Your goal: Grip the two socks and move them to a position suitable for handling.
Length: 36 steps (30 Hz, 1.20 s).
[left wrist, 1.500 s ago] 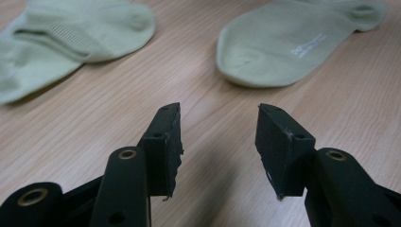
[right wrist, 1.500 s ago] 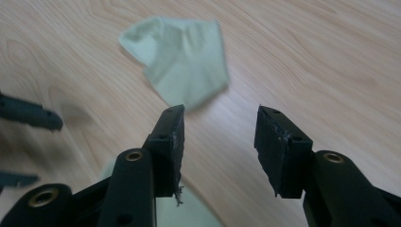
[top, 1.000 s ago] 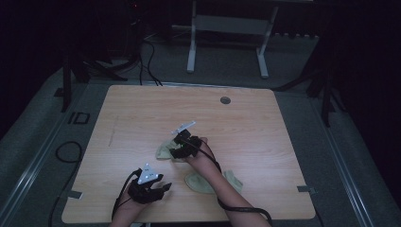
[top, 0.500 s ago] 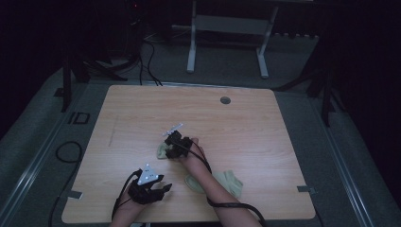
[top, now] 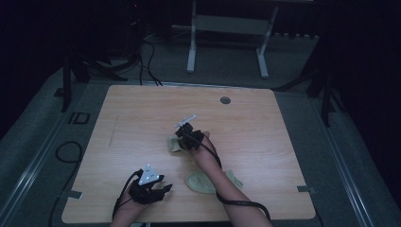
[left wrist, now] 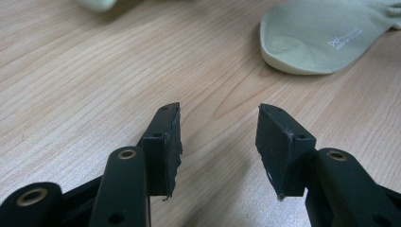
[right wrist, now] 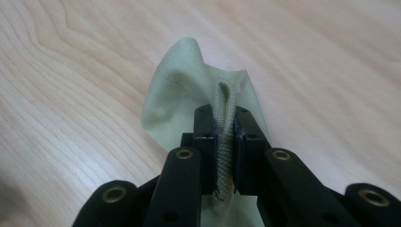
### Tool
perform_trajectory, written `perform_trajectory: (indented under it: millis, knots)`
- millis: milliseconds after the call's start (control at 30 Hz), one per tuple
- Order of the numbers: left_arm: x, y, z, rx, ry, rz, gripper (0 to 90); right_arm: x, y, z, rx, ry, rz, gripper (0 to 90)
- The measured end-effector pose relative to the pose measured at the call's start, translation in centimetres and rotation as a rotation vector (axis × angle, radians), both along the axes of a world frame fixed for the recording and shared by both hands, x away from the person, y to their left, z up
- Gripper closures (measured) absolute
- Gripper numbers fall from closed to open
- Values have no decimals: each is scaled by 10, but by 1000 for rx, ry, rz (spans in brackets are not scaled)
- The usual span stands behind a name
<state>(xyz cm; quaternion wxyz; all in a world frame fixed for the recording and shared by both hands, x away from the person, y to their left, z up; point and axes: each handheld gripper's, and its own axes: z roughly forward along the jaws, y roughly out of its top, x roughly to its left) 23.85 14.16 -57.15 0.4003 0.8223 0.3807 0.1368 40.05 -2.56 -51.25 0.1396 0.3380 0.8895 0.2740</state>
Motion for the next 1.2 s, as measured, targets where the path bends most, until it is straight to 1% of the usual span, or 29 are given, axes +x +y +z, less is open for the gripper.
perform_trajectory:
  millis: [100,167,233,267,300,333,400,433,467,533,567,600,633,767,867,933,967,1000,1033,1067,1100,1167,1200]
  knots:
    - [0,0,0,0,0,2,503,1,-15,14,14,-11,-19,824]
    - [0,0,0,3,0,1,503,-1,-24,22,10,-28,-38,824]
    - [0,-1,0,5,0,2,503,-1,-35,28,12,-32,-56,824]
    - [0,-1,0,5,0,2,503,-1,-35,28,12,-32,-56,824]
    - [0,-2,0,5,0,1,503,-1,-46,32,8,-40,-81,824]
    - [-1,-2,0,5,0,1,503,-1,-51,32,10,-39,-93,824]
    - [-1,-2,0,4,1,0,503,-1,-61,32,-1,-39,-115,824]
    - [-1,-2,0,4,1,0,502,-1,-61,32,-1,-39,-115,824]
    - [0,-3,0,1,3,1,502,-1,-71,29,0,-28,-132,824]
    - [0,-4,1,-1,0,2,502,-3,-79,23,-2,-17,-135,824]
    - [0,-4,1,-1,0,2,503,-3,-79,23,-2,-17,-135,824]
    - [1,-6,2,-1,-4,-1,502,-7,-85,16,3,-4,-138,824]
    - [1,-6,2,-1,-4,-1,502,-10,-87,11,2,2,-135,823]
    - [3,-9,2,-1,-3,-3,502,-17,-90,-8,-11,17,-138,820]
    - [7,-12,4,-11,-2,-6,502,-19,-91,-22,-37,30,-153,811]
    - [9,-14,5,-14,-6,-11,502,-20,-92,-28,-38,38,-160,784]
    - [9,-14,5,-14,-6,-11,502,-20,-92,-28,-38,38,-160,784]
    - [10,-15,5,-13,-9,-14,502,-22,-92,-33,-35,31,-156,691]
    - [10,-17,7,-17,-20,-18,499,-24,-92,-34,-25,28,-146,639]
    - [11,-18,7,-17,-20,-23,473,-26,-91,-35,-28,15,-128,608]
    - [11,-20,8,-12,-24,-24,467,-27,-90,-35,-31,7,-116,581]
    - [12,-22,10,-1,-27,-28,452,-28,-90,-36,-21,10,-114,533]
    - [12,-22,10,-1,-27,-28,439,-28,-90,-36,-21,10,-114,533]
